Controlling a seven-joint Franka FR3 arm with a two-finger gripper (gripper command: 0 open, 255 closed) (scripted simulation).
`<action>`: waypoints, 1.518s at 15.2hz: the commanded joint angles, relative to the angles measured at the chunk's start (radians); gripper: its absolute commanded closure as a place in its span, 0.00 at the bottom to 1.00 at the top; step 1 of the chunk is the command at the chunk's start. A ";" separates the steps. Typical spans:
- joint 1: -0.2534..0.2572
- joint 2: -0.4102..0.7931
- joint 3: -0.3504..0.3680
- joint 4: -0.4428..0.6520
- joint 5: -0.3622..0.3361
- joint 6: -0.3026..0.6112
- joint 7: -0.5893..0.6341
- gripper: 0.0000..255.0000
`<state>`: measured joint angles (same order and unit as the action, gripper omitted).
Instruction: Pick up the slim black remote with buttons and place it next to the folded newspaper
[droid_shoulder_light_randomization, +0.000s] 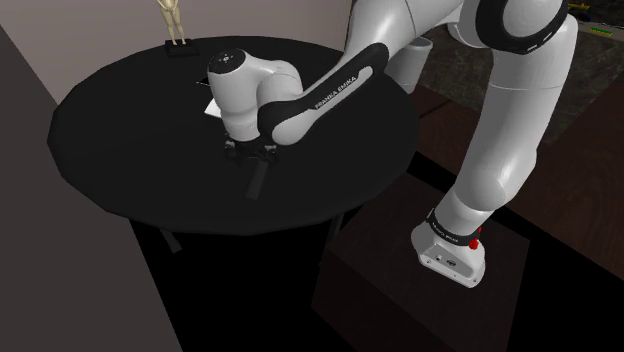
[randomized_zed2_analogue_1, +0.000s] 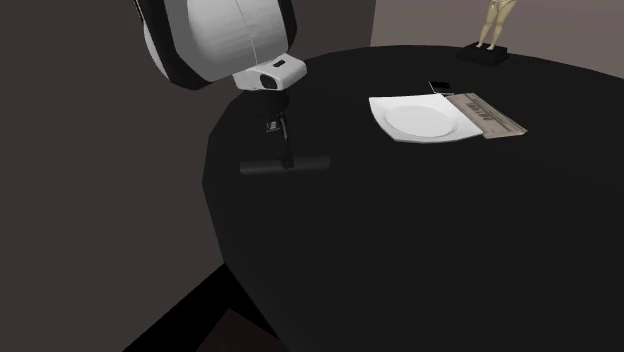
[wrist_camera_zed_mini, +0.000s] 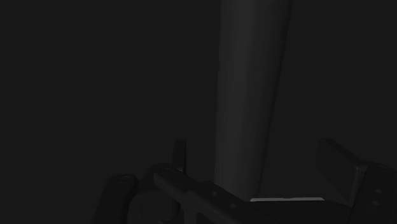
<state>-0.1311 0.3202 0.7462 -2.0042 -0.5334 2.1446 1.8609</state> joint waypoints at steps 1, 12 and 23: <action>0.003 0.015 -0.009 -0.006 -0.017 0.017 0.011 0.00; 0.007 0.037 -0.022 -0.015 -0.041 0.039 0.025 1.00; 0.000 0.019 -0.013 -0.009 -0.022 0.023 0.010 1.00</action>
<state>-0.1285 0.3435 0.7311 -2.0155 -0.5625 2.1745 1.8772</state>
